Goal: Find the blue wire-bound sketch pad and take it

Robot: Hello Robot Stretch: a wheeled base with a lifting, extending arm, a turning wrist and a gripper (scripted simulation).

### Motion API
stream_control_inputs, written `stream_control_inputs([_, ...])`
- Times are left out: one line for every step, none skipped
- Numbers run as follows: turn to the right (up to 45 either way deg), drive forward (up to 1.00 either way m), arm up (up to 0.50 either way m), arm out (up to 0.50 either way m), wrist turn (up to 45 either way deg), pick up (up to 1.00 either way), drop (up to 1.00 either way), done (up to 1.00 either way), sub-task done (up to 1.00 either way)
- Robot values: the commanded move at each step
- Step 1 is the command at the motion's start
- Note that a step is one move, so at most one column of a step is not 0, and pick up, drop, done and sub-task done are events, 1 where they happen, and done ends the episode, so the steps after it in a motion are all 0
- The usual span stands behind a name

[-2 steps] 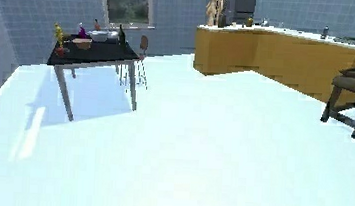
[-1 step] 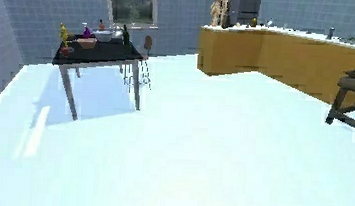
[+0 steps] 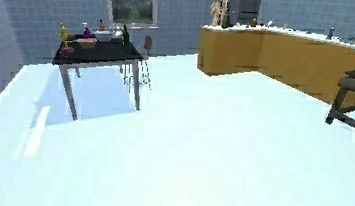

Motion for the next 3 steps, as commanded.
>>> stream_control_inputs([45.0, 0.00, 0.00, 0.00, 0.0, 0.00, 0.00, 0.00, 0.00])
stream_control_inputs([-45.0, 0.00, 0.00, 0.00, 0.0, 0.00, 0.00, 0.00, 0.00])
stream_control_inputs([-45.0, 0.00, 0.00, 0.00, 0.0, 0.00, 0.00, 0.00, 0.00])
